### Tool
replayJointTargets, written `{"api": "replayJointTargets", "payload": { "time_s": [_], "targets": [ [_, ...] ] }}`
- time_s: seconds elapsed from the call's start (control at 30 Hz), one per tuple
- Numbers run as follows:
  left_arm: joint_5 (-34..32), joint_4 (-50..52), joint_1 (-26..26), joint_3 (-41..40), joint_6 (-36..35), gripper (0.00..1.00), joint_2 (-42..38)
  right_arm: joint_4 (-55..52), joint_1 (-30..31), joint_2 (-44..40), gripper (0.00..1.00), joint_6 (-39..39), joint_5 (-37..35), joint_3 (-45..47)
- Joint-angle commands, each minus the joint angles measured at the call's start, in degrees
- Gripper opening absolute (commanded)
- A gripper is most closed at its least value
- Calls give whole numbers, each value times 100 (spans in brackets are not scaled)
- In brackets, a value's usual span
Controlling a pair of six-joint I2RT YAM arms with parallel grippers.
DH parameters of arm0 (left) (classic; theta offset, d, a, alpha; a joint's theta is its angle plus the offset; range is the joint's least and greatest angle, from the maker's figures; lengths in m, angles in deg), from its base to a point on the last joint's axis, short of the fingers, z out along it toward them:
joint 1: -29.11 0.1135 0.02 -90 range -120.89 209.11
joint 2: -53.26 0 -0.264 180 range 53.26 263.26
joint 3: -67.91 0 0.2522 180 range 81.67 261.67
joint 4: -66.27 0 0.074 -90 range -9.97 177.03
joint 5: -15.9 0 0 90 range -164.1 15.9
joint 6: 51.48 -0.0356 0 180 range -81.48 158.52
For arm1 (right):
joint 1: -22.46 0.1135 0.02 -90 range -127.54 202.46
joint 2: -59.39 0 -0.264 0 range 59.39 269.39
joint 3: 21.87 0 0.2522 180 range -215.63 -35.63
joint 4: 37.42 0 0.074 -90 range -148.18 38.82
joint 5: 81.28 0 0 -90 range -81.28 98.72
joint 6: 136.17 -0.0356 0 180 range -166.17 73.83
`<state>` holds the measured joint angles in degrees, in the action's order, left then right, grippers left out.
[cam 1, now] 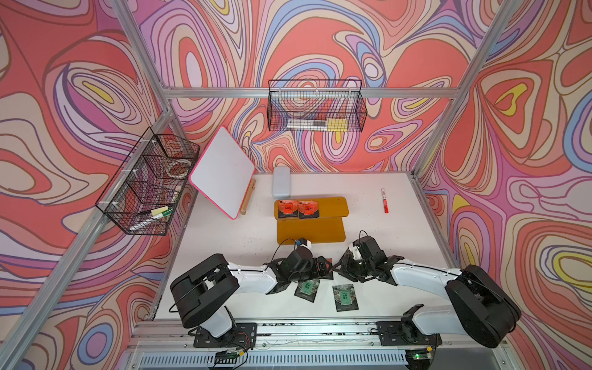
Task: Place the tea bags on the shelf by color
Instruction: Pick up the tea bag from the center of the board.
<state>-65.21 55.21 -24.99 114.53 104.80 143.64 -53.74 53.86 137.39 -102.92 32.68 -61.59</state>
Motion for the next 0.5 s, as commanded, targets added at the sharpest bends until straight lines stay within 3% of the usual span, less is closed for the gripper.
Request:
{"api": "replayJointTargets", "payload": {
  "time_s": [0.0,0.47],
  "targets": [
    [-57,136,-32,-87,28,83,13,152,42,82,37,-72,-18,20],
    [-80,190,-35,-122,148,84,128,347,60,249,36,-185,79,12]
  ]
}}
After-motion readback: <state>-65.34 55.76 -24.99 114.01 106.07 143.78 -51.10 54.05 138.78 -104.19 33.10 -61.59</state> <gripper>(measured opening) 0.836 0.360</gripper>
